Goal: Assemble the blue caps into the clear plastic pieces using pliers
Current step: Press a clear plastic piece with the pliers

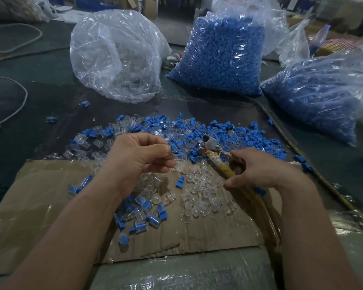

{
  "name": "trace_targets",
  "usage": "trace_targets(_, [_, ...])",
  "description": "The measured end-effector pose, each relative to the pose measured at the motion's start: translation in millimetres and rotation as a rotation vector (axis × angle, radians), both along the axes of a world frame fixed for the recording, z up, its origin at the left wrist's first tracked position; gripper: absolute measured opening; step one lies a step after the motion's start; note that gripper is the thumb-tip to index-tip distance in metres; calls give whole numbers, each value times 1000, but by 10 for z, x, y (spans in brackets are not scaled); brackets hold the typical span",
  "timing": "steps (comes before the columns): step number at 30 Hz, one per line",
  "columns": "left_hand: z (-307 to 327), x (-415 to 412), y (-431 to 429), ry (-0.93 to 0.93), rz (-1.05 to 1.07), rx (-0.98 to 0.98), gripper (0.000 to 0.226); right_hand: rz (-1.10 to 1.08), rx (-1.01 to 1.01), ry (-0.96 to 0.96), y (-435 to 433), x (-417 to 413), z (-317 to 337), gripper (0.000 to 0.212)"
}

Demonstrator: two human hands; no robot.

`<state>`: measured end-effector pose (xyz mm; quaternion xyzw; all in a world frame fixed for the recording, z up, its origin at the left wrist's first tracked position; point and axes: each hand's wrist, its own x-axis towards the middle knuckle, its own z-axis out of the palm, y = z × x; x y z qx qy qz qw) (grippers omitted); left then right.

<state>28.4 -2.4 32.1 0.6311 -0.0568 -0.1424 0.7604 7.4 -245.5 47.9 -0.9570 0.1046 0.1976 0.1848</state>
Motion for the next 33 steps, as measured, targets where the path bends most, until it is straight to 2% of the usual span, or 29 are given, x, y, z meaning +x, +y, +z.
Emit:
trace_targets(3, [2, -1, 1, 3, 4, -3, 19, 14, -61, 5, 52, 24, -8, 52])
trace_targets(6, [5, 0, 3, 2, 9, -10, 19, -58, -34, -120, 103, 31, -25, 40])
trace_targets(9, [19, -6, 5, 3, 16, -27, 19, -104, -21, -292, 123, 23, -19, 51])
trace_targets(11, [21, -9, -6, 2, 24, -43, 20, -57, -21, -404, 156, 16, 2, 54])
trace_targets(16, [-3, -20, -53, -6, 38, -85, 20, 79, 48, -670, 350, -10, 5, 23])
trace_targets(18, [-13, -35, -75, -12, 56, -108, 17, 105, 56, -754, 398, -17, -13, 39])
trace_targets(19, [-18, -42, -88, -23, 69, -120, 15, 127, 35, -765, 416, -21, -16, 40])
trace_targets(22, [-26, -48, -107, -78, 126, -127, 5, 213, -44, -706, 473, -29, -18, 20])
trace_targets(26, [-15, -58, -112, -144, 217, -122, 8, 294, -60, -681, 521, -39, -35, 39])
trace_targets(33, [-1, -62, -120, -154, 256, -105, 11, 334, -7, -614, 558, -52, -8, 41])
